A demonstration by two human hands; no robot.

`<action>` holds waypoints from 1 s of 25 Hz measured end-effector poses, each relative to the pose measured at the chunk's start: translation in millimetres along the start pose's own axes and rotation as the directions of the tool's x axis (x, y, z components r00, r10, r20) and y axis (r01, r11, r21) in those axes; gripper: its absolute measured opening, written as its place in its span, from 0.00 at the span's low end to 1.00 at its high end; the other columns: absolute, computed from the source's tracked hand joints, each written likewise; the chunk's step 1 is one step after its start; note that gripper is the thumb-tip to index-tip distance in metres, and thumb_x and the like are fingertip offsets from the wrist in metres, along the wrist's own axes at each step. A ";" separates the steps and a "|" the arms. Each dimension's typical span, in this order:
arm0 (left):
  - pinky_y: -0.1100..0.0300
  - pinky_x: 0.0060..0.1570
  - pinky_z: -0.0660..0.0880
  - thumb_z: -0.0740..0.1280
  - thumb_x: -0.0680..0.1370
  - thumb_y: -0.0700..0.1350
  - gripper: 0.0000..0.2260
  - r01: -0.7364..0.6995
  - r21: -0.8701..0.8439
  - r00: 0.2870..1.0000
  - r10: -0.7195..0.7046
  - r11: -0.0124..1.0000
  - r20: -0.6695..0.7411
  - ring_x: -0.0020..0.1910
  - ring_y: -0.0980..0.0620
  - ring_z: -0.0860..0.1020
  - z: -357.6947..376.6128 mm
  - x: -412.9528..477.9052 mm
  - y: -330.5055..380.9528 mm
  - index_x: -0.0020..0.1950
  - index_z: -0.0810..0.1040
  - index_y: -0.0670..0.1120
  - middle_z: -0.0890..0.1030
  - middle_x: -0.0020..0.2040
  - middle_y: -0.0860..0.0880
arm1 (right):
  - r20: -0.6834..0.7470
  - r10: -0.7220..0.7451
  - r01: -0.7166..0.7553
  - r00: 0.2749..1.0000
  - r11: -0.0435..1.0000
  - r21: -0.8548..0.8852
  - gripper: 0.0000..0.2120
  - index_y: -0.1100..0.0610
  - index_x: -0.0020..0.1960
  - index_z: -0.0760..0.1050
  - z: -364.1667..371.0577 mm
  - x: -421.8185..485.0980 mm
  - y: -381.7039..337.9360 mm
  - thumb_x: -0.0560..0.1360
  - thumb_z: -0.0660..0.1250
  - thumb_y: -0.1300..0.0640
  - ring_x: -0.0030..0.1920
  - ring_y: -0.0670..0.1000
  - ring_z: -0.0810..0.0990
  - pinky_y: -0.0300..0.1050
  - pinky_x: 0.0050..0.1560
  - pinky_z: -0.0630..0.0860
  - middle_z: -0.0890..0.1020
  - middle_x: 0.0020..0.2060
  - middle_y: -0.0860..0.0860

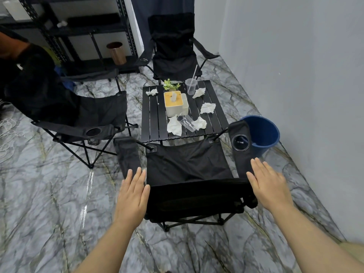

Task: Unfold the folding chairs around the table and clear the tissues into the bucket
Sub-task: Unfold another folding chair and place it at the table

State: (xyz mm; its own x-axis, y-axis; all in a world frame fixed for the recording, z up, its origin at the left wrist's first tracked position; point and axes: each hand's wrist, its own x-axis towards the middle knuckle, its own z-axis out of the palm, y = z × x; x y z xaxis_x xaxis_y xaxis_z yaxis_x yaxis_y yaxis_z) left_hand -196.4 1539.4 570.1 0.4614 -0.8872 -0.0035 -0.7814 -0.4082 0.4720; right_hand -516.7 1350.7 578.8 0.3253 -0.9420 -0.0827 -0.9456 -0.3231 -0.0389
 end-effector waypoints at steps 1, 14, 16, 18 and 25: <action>0.58 0.74 0.40 0.37 0.75 0.61 0.30 -0.012 -0.009 1.000 0.012 1.000 0.003 0.74 0.62 0.38 1.0 1.0 3.8 0.75 0.50 0.52 0.47 0.74 0.60 | 0.007 0.008 -0.008 1.000 1.000 0.002 0.25 0.52 0.76 0.55 -2.6 0.4 3.2 0.81 0.46 0.45 0.75 0.52 0.59 0.53 0.69 0.65 0.61 0.76 0.49; 0.56 0.75 0.45 0.39 0.74 0.62 0.31 0.001 -0.059 1.000 0.001 0.998 0.023 0.75 0.61 0.42 4.2 11.0 -1.5 0.75 0.54 0.52 0.52 0.74 0.60 | -0.030 0.018 -0.018 0.999 1.000 0.010 0.33 0.55 0.69 0.69 -2.3 -5.2 -1.5 0.75 0.40 0.42 0.54 0.55 0.81 0.52 0.49 0.75 0.79 0.63 0.51; 0.56 0.75 0.45 0.39 0.74 0.62 0.31 0.002 -0.057 0.999 0.000 0.998 0.038 0.74 0.61 0.42 2.6 11.6 -0.7 0.75 0.54 0.52 0.52 0.74 0.60 | -0.034 0.019 -0.019 0.999 1.000 -0.008 0.32 0.56 0.69 0.70 -0.4 -5.4 -2.6 0.76 0.41 0.42 0.53 0.55 0.81 0.52 0.49 0.76 0.79 0.63 0.51; 0.58 0.75 0.44 0.38 0.73 0.62 0.32 0.016 -0.063 0.999 -0.014 0.998 0.035 0.74 0.62 0.42 1.4 13.3 1.1 0.75 0.53 0.51 0.51 0.73 0.60 | -0.040 -0.006 0.005 0.999 1.000 -0.018 0.31 0.55 0.70 0.68 0.2 -1.6 -2.2 0.77 0.41 0.42 0.60 0.54 0.79 0.53 0.53 0.75 0.77 0.65 0.50; 0.58 0.74 0.42 0.39 0.75 0.61 0.30 0.032 -0.052 0.999 -0.030 0.998 0.026 0.73 0.62 0.38 8.9 9.9 13.3 0.75 0.51 0.52 0.48 0.74 0.60 | 0.011 -0.088 0.088 0.996 0.996 0.006 0.26 0.51 0.76 0.53 -4.8 23.4 14.3 0.81 0.46 0.45 0.76 0.51 0.57 0.53 0.68 0.64 0.61 0.76 0.47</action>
State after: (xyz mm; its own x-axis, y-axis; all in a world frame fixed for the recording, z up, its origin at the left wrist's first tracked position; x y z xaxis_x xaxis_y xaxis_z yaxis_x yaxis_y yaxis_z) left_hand -206.0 1523.2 568.5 0.4739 -0.8796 -0.0408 -0.7432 -0.4244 0.5172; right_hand -522.7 1323.5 581.1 0.4070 -0.9090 -0.0900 -0.9134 -0.4038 -0.0519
